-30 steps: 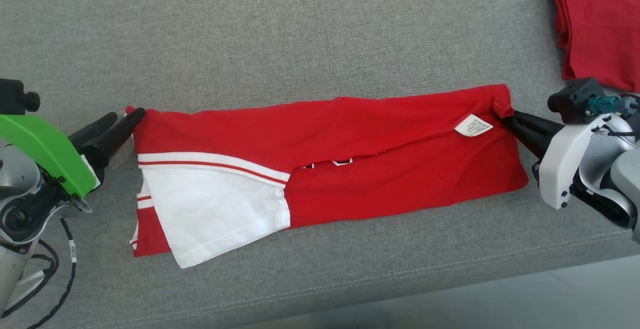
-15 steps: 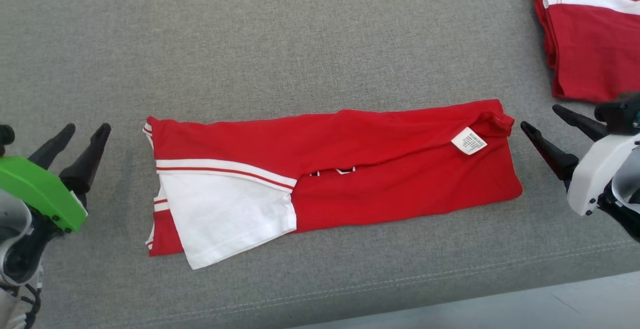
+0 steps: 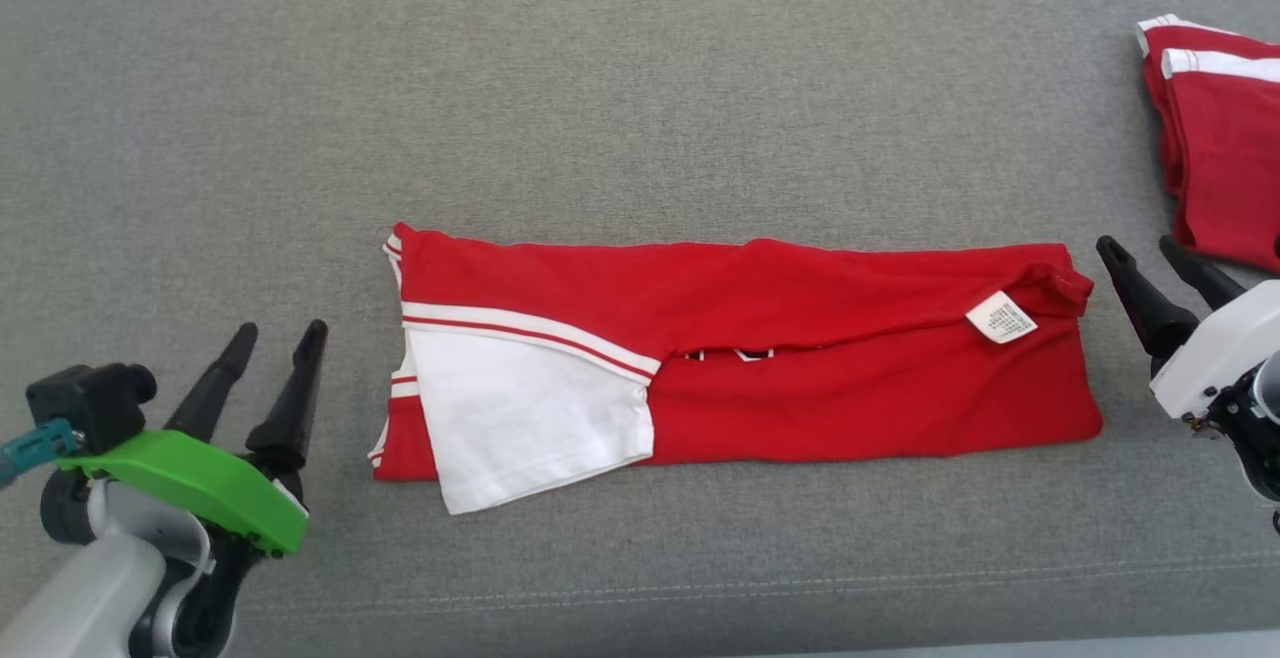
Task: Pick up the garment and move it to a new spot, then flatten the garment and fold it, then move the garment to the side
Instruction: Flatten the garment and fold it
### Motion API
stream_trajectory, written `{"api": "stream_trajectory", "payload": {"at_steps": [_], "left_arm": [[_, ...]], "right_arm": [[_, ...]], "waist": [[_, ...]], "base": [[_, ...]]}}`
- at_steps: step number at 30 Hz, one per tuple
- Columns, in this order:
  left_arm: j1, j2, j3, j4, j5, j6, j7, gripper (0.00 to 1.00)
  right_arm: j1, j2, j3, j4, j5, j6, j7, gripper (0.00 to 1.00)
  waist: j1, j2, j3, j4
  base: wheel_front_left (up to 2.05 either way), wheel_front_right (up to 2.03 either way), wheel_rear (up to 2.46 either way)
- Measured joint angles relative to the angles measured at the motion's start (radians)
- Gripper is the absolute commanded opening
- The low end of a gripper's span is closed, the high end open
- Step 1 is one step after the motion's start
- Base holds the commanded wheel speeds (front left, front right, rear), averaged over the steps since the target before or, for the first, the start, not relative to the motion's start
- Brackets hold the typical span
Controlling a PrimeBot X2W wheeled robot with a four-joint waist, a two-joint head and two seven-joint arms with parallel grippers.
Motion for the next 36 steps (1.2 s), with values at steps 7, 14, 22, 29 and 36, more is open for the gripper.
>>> {"api": "stream_trajectory", "payload": {"at_steps": [7, 14, 22, 29, 36], "left_arm": [[0.051, -0.029, -0.037, -0.052, 0.014, 0.006, 0.001, 1.0], [0.089, -0.002, -0.028, -0.091, 0.052, 0.023, -0.001, 1.0], [0.108, 0.013, 0.002, -0.149, 0.093, 0.033, -0.01, 1.0], [0.164, 0.019, 0.039, -0.187, 0.102, 0.042, -0.013, 1.0], [0.177, 0.015, 0.053, -0.228, 0.118, 0.045, -0.018, 1.0]], "right_arm": [[0.003, 0.058, 0.021, 0.053, 0.036, -0.009, 0.057, 1.0], [0.002, 0.06, 0.073, 0.09, 0.027, -0.009, 0.139, 1.0], [0.009, 0.042, 0.083, 0.105, 0.038, -0.007, 0.185, 1.0], [0.024, 0.025, 0.084, 0.105, 0.053, -0.006, 0.215, 1.0], [0.024, 0.032, 0.07, 0.107, 0.097, -0.007, 0.245, 1.0]], "waist": [[0.0, 0.0, -0.01, 0.059], [0.0, 0.0, -0.01, 0.105], [0.0, 0.0, -0.021, 0.117], [0.0, 0.0, -0.024, 0.115], [0.0, 0.0, -0.016, 0.116]], "base": [[0.0, 0.0, 0.0], [0.0, 0.0, 0.0], [0.0, 0.0, 0.0], [0.0, 0.0, 0.0], [0.0, 0.0, 0.0]]}}
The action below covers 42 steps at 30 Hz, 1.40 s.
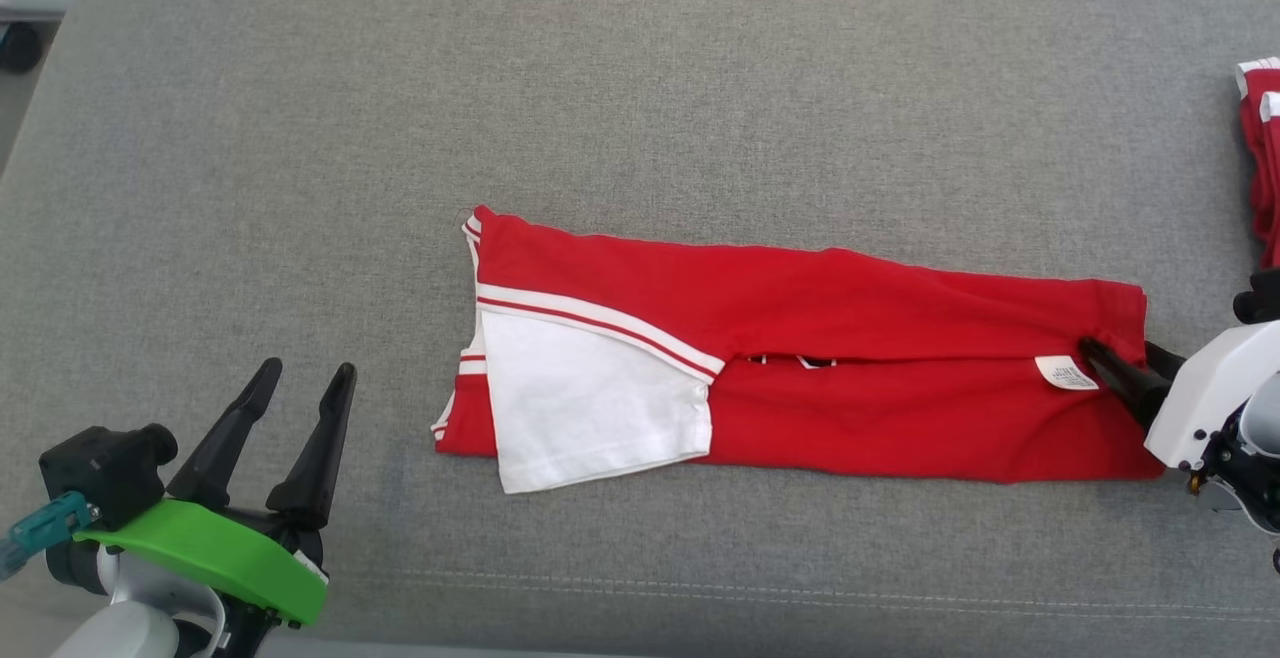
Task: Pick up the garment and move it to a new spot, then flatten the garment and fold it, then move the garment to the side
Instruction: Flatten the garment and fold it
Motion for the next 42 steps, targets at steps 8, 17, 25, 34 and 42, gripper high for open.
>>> {"api": "stream_trajectory", "payload": {"at_steps": [8, 17, 25, 34, 42], "left_arm": [[0.026, 0.002, 0.031, -0.018, 0.016, 0.0, 0.0, 1.0], [0.038, 0.001, 0.059, -0.03, 0.024, 0.0, 0.0, 1.0], [0.072, -0.012, 0.077, -0.036, 0.024, 0.0, 0.0, 1.0], [0.083, -0.04, 0.076, -0.049, 0.024, 0.005, 0.009, 1.0], [0.087, -0.063, 0.063, -0.055, 0.024, 0.005, 0.02, 1.0]], "right_arm": [[-0.001, -0.008, -0.003, -0.006, 0.027, 0.019, 0.054, 0.42], [-0.006, 0.015, -0.005, -0.028, 0.053, 0.063, 0.074, 0.0], [-0.011, -0.047, -0.057, -0.024, 0.074, 0.07, 0.073, 0.0], [-0.012, -0.221, -0.129, -0.007, 0.116, 0.053, 0.092, 0.0], [-0.071, -0.153, -0.068, -0.244, 0.117, 0.097, 0.165, 0.0]], "waist": [[0.0, 0.0, 0.009, 0.006], [0.0, 0.0, 0.003, 0.013], [0.0, 0.0, -0.02, -0.003], [0.0, 0.0001, -0.035, -0.007], [0.0, 0.0, -0.044, 0.003]], "base": [[0.0, 0.0, 0.0], [0.0, 0.0, 0.0], [0.0, 0.0, 0.0], [0.0, 0.0, 0.0], [0.0, 0.0, 0.0]]}}
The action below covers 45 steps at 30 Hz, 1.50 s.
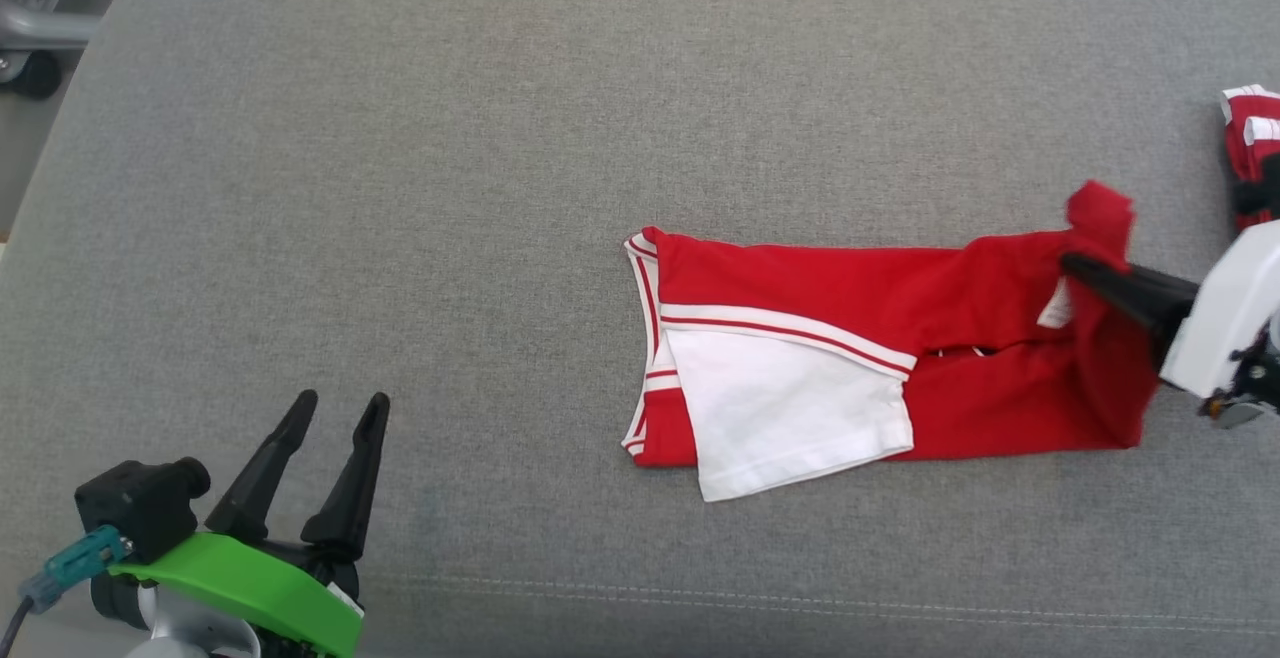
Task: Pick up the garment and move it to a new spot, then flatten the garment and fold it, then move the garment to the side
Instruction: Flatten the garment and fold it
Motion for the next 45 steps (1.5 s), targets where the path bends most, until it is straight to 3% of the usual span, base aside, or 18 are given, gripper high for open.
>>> {"api": "stream_trajectory", "payload": {"at_steps": [6, 12, 22, 28, 41, 42, 43, 45], "left_arm": [[-0.011, -0.006, -0.038, -0.013, 0.02, 0.0, 0.035, 1.0], [-0.069, -0.008, -0.056, -0.011, 0.046, 0.0, 0.06, 1.0], [-0.1, -0.027, -0.061, 0.023, 0.047, -0.001, 0.078, 1.0], [-0.132, -0.041, -0.066, 0.04, 0.047, -0.009, 0.084, 1.0], [-0.159, -0.067, -0.086, 0.079, 0.047, -0.019, 0.091, 1.0], [-0.161, -0.071, -0.089, 0.081, 0.047, -0.019, 0.092, 1.0], [-0.162, -0.074, -0.089, 0.083, 0.047, -0.02, 0.092, 1.0], [-0.163, -0.075, -0.088, 0.088, 0.047, -0.02, 0.092, 1.0]], "right_arm": [[-0.067, 0.089, 0.092, -0.175, -0.07, 0.001, 0.068, 0.0], [-0.112, 0.209, 0.157, -0.225, -0.118, -0.005, 0.1, 0.0], [-0.149, 0.357, 0.208, -0.145, -0.196, -0.073, 0.091, 0.0], [-0.177, 0.44, 0.224, -0.09, -0.211, -0.082, 0.073, 0.0], [-0.202, 0.536, 0.248, 0.038, -0.236, -0.082, 0.038, 0.0], [-0.202, 0.539, 0.248, 0.048, -0.239, -0.082, 0.036, 0.36], [-0.202, 0.545, 0.25, 0.057, -0.241, -0.082, 0.035, 1.0], [-0.203, 0.56, 0.259, 0.076, -0.242, -0.081, 0.032, 1.0]], "waist": [[0.0, 0.0, 0.015, 0.016], [0.0, 0.0, 0.044, 0.036], [0.0, 0.0, 0.083, 0.056], [0.0, 0.0, 0.088, 0.055], [0.0, 0.0, 0.075, 0.059], [0.0, 0.0, 0.073, 0.062], [0.0, 0.0, 0.072, 0.064], [0.0, 0.0, 0.067, 0.067]], "base": [[0.0, 0.0, 0.0], [0.0, 0.0, 0.0], [0.0, 0.0, 0.0], [0.0, 0.0, 0.0], [0.0, 0.0, 0.0], [0.0, 0.0, 0.0], [0.0, 0.0, 0.0], [0.0, 0.0, 0.0]]}}
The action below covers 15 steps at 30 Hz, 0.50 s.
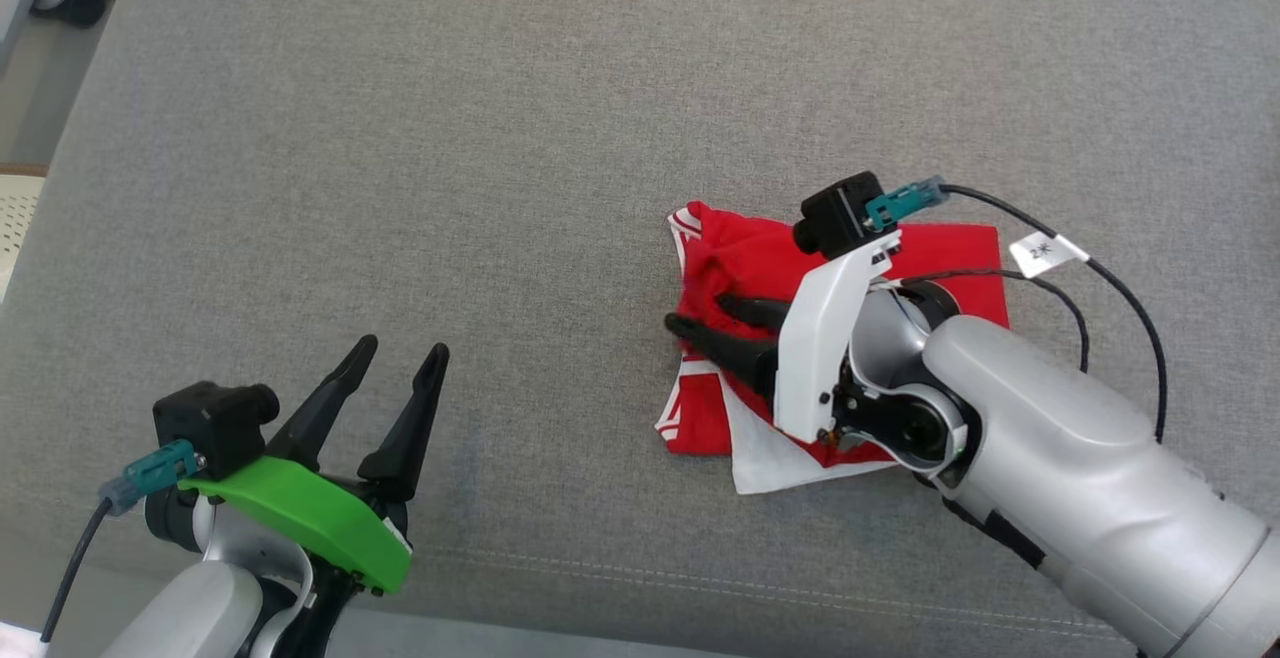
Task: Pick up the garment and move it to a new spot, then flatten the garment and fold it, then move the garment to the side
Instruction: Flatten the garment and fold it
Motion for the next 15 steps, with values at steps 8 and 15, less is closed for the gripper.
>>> {"api": "stream_trajectory", "payload": {"at_steps": [8, 15], "left_arm": [[0.0, 0.0, 0.011, 0.027, 0.0, 0.0, -0.006, 1.0], [0.003, 0.001, 0.032, 0.03, -0.003, 0.0, -0.025, 1.0]], "right_arm": [[-0.017, 0.132, 0.008, 0.037, 0.001, 0.037, -0.066, 1.0], [-0.026, 0.115, -0.014, 0.038, -0.008, 0.059, -0.124, 1.0]], "waist": [[0.0, 0.0, -0.027, -0.004], [0.0, 0.0, -0.054, -0.026]], "base": [[0.0, 0.0, 0.0], [0.0, 0.0, 0.0]]}}
